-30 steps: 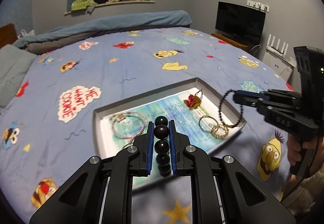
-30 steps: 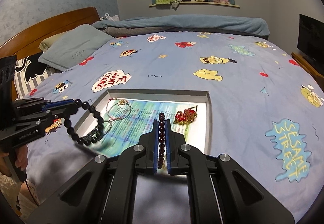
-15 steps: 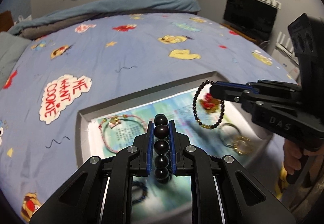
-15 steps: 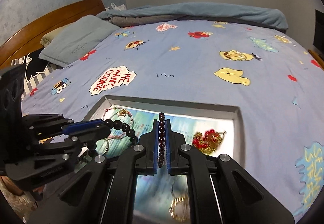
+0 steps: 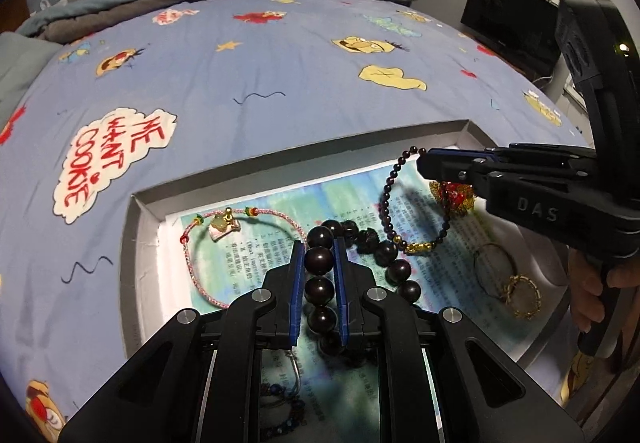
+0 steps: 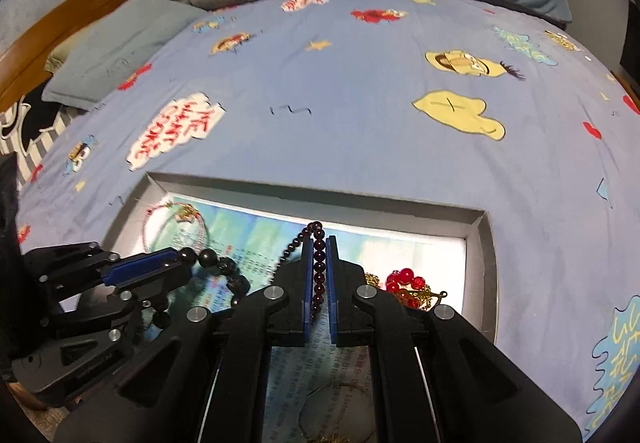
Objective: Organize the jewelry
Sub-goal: 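Lift and carry both bead bracelets over the gray box, then lower both bracelets into the box and open both grippers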
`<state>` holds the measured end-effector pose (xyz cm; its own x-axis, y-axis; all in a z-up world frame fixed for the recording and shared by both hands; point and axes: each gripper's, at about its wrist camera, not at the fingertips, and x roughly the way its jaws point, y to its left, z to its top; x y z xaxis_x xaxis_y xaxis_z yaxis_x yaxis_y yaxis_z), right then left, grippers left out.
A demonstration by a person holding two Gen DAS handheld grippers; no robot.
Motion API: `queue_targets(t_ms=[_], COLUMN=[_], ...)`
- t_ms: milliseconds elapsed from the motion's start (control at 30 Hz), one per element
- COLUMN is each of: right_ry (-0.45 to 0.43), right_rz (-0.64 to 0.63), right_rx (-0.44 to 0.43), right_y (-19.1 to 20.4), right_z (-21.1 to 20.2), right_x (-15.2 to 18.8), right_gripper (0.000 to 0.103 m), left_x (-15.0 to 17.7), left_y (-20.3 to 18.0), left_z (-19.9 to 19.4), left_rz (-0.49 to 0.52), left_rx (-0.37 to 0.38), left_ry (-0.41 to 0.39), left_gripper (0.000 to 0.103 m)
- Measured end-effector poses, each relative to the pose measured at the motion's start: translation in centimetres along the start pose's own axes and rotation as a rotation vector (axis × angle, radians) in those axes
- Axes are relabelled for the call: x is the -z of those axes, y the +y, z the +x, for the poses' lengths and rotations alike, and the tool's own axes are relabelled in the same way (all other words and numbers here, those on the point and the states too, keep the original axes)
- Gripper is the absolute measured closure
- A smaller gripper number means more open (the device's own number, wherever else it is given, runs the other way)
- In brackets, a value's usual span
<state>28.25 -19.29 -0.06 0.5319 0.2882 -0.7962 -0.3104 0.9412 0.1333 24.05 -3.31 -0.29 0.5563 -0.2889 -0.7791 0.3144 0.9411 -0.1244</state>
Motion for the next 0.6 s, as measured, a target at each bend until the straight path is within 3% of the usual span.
queue_targets(t_ms=[433, 500, 533, 600], right_ry=[0.005, -0.003, -0.012, -0.030], right_rz=[0.027, 0.033, 0.036, 0.046], right_rx=[0.014, 0.011, 0.016, 0.018], right_y=[-0.6, -0.7, -0.8, -1.1], right_z=[0.7, 0.4, 0.0, -0.8], right_x=[-0.7, -0.7, -0.7, -0.7], right_gripper=[0.096, 0.089, 0.082, 0.079], left_x=[0.0, 0.1, 0.1, 0.1], left_y=[0.6, 0.7, 0.7, 0.7], left_z=[0.7, 0.5, 0.4, -0.1], left_rz=[-0.030, -0.038, -0.039, -0.040], left_rx=[-0.021, -0.024, -0.024, -0.031], left_ry=[0.010, 0.005, 0.002, -0.008], left_gripper=[0.088, 0.079, 0.078, 0.078])
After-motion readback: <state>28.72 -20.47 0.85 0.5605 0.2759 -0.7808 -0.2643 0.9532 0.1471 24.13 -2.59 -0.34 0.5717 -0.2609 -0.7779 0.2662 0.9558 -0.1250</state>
